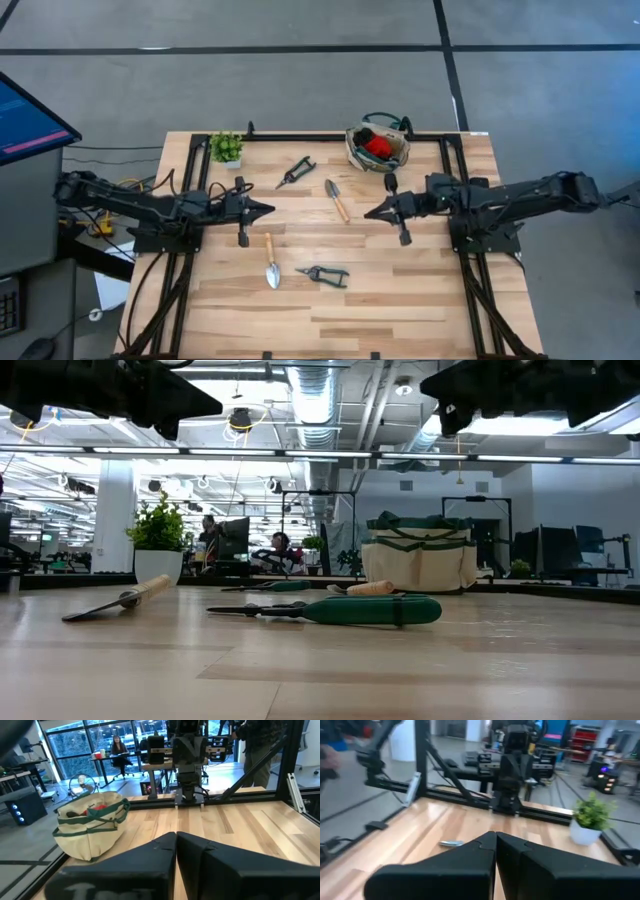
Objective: Pick & Place Garden tools in Gardening bag
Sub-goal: Put the top green shears into the gardening bag
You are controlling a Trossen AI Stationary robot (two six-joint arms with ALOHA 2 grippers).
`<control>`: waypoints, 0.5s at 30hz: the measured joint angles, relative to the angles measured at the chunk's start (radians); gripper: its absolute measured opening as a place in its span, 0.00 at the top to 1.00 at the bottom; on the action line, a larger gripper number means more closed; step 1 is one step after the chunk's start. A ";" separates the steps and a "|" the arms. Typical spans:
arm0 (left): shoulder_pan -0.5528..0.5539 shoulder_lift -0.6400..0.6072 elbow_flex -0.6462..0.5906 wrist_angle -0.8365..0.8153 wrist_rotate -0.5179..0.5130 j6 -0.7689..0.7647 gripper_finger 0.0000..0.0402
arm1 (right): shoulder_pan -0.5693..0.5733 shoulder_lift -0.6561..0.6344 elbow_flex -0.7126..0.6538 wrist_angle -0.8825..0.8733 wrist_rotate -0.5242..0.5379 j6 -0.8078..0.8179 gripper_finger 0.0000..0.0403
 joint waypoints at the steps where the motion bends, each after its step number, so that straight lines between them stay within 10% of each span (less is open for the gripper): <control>1: 0.000 0.000 0.000 0.000 0.000 0.000 0.99 | -0.017 -0.010 0.000 -0.014 -0.015 0.006 1.00; 15: 0.000 0.207 0.001 0.039 -0.091 -0.097 0.99 | -0.147 -0.064 0.000 -0.103 -0.157 -0.016 1.00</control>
